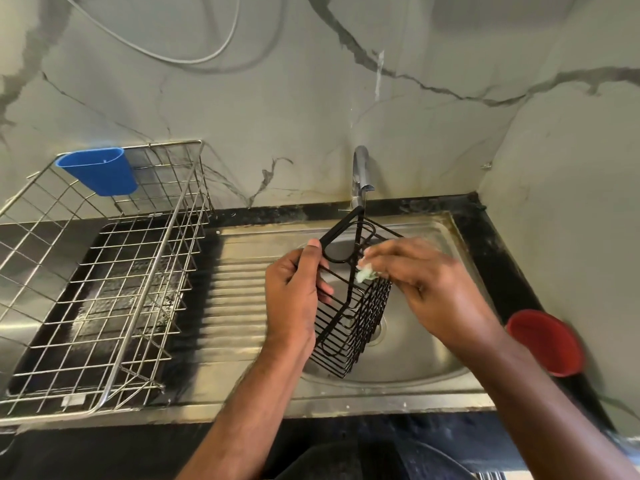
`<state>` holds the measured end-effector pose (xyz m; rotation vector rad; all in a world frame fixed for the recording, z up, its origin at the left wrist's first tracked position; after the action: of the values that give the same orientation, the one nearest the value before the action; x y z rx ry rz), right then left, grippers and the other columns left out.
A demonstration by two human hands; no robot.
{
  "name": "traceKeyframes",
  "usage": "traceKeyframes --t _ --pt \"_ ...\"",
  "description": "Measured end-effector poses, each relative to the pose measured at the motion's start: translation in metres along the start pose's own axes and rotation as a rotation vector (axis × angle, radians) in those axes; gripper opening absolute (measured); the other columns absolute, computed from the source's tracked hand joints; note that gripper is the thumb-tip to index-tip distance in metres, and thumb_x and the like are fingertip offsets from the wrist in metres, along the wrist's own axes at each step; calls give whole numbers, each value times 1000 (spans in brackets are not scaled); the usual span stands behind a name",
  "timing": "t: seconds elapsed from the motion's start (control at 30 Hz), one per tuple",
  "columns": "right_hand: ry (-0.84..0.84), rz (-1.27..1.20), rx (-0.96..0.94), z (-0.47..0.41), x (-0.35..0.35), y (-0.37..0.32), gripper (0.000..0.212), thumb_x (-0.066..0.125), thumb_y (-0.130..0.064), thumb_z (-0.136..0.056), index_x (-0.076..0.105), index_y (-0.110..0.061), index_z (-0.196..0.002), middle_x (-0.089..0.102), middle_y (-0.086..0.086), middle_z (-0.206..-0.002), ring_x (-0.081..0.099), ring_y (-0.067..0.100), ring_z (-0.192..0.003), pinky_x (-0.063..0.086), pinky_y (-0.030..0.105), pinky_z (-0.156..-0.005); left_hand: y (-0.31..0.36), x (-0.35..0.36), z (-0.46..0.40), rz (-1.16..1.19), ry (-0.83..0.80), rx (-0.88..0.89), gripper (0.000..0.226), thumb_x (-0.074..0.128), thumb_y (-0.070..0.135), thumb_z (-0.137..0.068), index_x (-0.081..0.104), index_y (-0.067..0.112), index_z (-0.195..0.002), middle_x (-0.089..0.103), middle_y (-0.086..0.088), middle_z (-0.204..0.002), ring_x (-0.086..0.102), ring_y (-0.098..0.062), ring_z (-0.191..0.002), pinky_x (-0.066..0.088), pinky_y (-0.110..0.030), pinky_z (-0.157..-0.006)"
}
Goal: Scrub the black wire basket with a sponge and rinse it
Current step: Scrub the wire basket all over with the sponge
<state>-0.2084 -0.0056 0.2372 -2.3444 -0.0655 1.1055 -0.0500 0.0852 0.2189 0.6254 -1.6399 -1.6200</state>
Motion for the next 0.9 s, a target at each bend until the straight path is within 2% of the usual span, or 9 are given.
traceKeyframes --t 0.2,0.27,0.33,0.4,0.47,0.6,0.73,0.8,0.9 --pt "129 104 118 -21 -10 36 38 68 18 -83 77 -7 -109 73 3 -112 69 14 -103 46 7 -94 4 -1 -9 13 29 6 37 63 28 -98 65 10 -66 56 -5 -50 48 -10 -37 40 -18 -38" --pt "141 103 123 -25 -7 35 37 66 15 -84 76 -8 -111 73 1 -114 69 12 -104 50 12 -94 3 1 -11 14 27 0 36 64 28 -97 66 7 -68 59 -15 -57 49 -11 -38 41 -19 -39" --pt "125 8 73 -28 -3 20 36 67 11 -85 75 -11 -112 72 -3 -116 68 7 -106 51 15 -94 2 4 -13 27 27 -8 37 63 28 -98 67 6 -68 58 -13 -54 49 -12 -39 41 -19 -40" --pt "16 -98 -50 -29 6 4 41 67 13 -84 75 -13 -115 72 -3 -120 65 5 -114 50 19 -99 2 6 -14 47 13 1 38 61 26 -99 68 6 -68 55 -6 -49 47 -14 -39 40 -20 -40" --pt "-99 -104 -159 -27 12 2 46 65 13 -84 74 -16 -118 70 -3 -126 58 10 -128 47 32 -107 1 6 -14 61 -17 17 38 59 23 -100 68 3 -69 55 -5 -49 46 -13 -40 40 -21 -42" --pt "-20 -126 -45 -27 1 38 47 68 15 -82 74 -17 -115 70 -4 -126 49 15 -138 46 53 -108 1 2 -13 26 0 -3 38 63 27 -98 68 11 -63 57 0 -50 47 -11 -37 38 -19 -38" --pt "133 -65 125 -33 -15 72 44 70 16 -83 74 -16 -114 71 -4 -122 52 14 -136 46 35 -110 5 1 -14 42 7 -5 40 65 23 -96 65 16 -57 58 3 -55 44 -8 -36 36 -18 -38" --pt "172 -92 165 -34 -19 74 40 69 13 -85 76 -16 -112 71 -5 -121 53 11 -135 46 34 -110 6 4 -14 48 9 -9 39 65 23 -96 65 16 -58 58 3 -56 45 -7 -36 36 -18 -38" --pt "98 -235 59 -35 -15 45 35 69 8 -85 75 -15 -111 70 -6 -125 50 9 -137 48 29 -107 4 8 -15 70 28 -34 36 65 25 -96 67 15 -61 59 1 -56 46 -9 -37 39 -18 -39"
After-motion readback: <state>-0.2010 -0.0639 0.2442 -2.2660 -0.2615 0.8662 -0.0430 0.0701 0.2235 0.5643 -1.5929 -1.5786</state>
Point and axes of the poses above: each hand's wrist, its own z-axis away from the middle knuckle, its own x-axis out of the palm, y = z × x, the point moved 1 cm from there along -z, towards the middle knuckle
